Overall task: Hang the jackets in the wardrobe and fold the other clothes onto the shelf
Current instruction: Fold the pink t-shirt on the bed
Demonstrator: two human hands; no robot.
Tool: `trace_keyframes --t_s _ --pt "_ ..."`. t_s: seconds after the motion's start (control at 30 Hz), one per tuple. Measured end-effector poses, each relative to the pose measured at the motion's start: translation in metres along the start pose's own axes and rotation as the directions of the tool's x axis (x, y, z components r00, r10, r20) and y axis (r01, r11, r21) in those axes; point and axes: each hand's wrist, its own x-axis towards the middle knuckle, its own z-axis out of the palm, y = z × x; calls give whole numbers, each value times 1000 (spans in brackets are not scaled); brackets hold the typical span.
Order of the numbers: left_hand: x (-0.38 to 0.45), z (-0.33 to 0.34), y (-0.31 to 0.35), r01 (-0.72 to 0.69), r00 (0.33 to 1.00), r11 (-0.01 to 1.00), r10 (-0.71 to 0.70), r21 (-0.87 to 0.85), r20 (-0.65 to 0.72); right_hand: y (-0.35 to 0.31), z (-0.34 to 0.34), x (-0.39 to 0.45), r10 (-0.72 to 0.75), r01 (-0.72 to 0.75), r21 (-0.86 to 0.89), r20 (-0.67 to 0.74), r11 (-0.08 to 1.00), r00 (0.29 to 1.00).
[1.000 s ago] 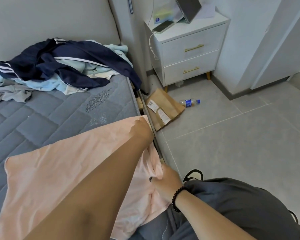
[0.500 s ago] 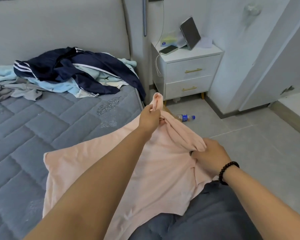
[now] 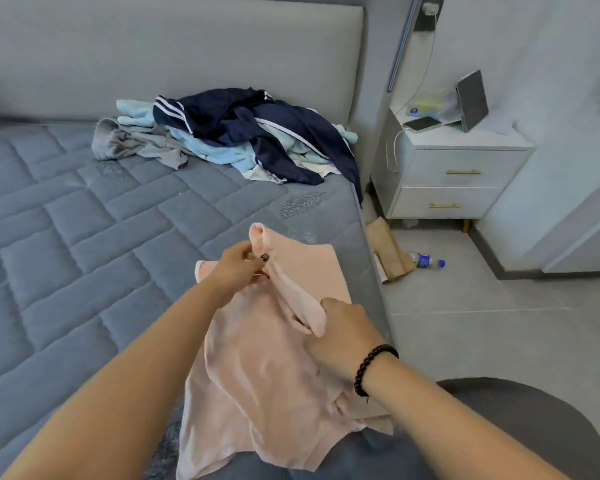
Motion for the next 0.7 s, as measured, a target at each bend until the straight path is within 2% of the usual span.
trace_keyframes --t_s 0.17,0.3,0.4,0.5,0.6,0.7 --pt "-6 -60 -52 87 989 996 -85 14 -118 -44 62 11 -53 67 -107 129 992 990" --pt "-4 -79 -69 96 981 995 -96 -5 -169 -69 112 6 -84 107 -98 209 989 974" --pt "-1 -83 -73 137 963 990 -136 -13 -233 -76 136 5 -102 133 -76 319 988 942" --pt "-6 -79 -79 149 940 974 -87 171 -329 -73 149 3 -137 140 30 485 990 864" --pt "-12 -71 -89 108 961 937 -13 333 -275 -62 158 -5 -230 201 116 605 973 762" --pt "-10 -67 -96 125 959 898 -1 423 -282 -43 154 -16 -317 217 245 522 945 792"
